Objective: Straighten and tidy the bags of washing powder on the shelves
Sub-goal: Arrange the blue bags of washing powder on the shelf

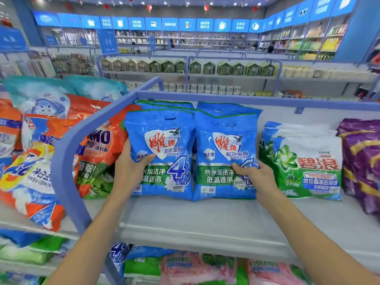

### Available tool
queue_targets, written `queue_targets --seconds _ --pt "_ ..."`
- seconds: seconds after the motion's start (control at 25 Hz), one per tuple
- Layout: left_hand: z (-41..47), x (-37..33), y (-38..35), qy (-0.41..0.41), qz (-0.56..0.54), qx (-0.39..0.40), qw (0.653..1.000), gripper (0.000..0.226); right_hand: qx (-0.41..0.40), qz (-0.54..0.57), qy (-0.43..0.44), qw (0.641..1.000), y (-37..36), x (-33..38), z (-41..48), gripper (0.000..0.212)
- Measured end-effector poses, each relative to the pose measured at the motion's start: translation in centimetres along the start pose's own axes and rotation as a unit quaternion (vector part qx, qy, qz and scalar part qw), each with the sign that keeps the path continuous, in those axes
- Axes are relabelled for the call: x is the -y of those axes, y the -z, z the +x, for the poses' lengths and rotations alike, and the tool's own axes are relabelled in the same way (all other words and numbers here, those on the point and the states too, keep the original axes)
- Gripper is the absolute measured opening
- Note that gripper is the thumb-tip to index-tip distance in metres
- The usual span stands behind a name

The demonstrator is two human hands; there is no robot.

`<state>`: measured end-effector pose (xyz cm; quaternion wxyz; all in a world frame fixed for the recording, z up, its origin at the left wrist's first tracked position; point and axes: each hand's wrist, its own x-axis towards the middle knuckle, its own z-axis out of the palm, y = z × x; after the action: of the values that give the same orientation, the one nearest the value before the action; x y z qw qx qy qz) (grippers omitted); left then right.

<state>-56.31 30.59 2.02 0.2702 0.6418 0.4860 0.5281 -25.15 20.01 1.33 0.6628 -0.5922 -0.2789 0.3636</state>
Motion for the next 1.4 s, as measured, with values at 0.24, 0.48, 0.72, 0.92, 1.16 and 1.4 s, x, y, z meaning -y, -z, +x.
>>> queue_targets --seconds 0.24,0.48,0.72,0.92,1.16,1.4 --pt "-2.1 -0.6 -1.5 0.006 0.122 -0.023 0.992 0.102 0.010 -0.186 0.030 0.982 -0.7 0.1 -0.5 0.054" --pt "-6.5 -1.3 -2.1 0.027 0.384 0.228 0.894 0.123 0.052 -0.581 0.176 0.793 -2.5 -2.3 -6.1 0.125" --pt "-4.0 -1.1 -2.5 0.011 0.393 0.274 0.878 0.123 0.069 -0.699 0.094 0.705 -6.6 -3.3 -4.5 0.091" --pt "-4.2 -0.8 -2.4 0.004 0.378 0.264 0.887 0.124 0.058 -0.673 0.099 0.731 -7.4 -3.1 -4.2 0.088" --pt "-5.0 -0.3 -2.0 -0.005 0.349 0.242 0.905 0.124 0.048 -0.658 0.127 0.741 -6.8 -2.9 -5.1 0.087" --pt "-6.0 -0.7 -0.4 -0.051 0.348 0.221 0.910 0.105 0.047 -0.579 0.196 0.790 -5.2 -2.7 -7.7 0.072"
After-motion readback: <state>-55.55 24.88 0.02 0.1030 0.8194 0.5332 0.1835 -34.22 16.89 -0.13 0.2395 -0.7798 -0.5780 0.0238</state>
